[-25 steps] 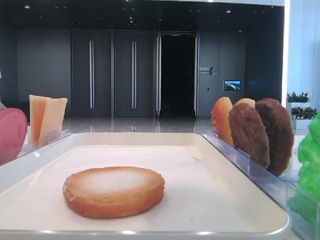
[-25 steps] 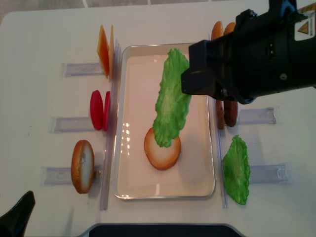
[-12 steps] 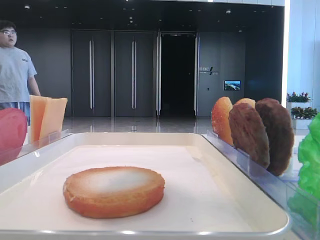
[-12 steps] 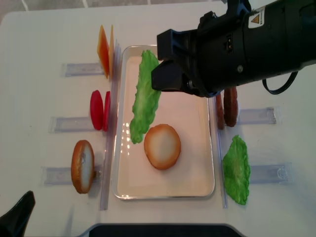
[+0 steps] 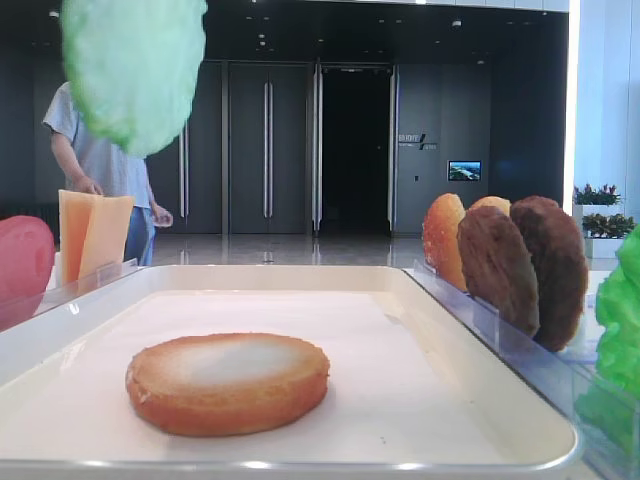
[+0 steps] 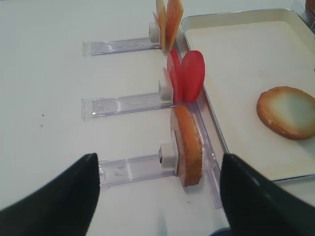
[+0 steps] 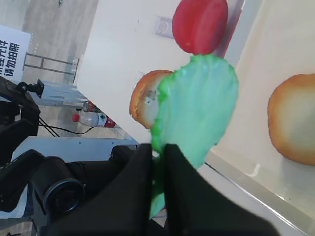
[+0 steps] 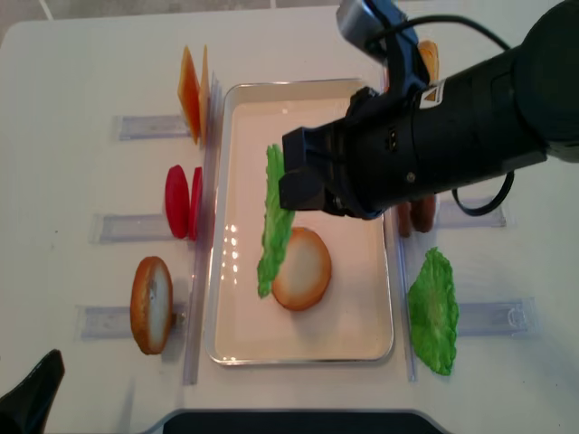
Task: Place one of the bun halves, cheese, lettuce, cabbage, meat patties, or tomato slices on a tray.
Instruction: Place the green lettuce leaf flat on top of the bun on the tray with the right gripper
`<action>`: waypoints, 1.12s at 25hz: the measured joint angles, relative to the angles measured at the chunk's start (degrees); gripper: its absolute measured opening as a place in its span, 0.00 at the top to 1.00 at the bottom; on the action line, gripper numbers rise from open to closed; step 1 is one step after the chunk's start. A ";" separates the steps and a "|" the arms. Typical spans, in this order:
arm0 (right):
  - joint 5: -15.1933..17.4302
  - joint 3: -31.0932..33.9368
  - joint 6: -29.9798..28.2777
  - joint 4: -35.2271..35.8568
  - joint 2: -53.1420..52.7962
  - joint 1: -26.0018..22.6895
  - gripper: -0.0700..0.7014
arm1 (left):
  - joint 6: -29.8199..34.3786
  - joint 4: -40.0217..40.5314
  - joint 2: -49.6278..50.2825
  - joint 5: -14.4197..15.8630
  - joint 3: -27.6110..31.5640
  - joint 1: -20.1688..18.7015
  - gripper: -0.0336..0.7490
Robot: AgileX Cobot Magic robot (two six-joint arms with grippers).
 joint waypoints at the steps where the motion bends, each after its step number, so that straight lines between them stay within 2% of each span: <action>1: -0.40 0.53 -2.13 1.96 0.76 0.00 0.82 | 0.00 0.00 0.00 0.00 0.00 0.00 0.22; 12: -1.63 1.05 -18.98 13.05 11.14 -0.13 0.82 | 0.00 0.00 0.00 0.00 0.00 0.00 0.22; 17: 0.74 1.05 -23.80 15.70 14.86 -1.76 0.82 | 0.00 0.00 0.00 0.00 0.00 0.00 0.22; 28: 1.83 1.05 -30.52 20.99 19.21 -3.71 0.82 | 0.00 0.00 0.00 0.00 0.00 0.00 0.22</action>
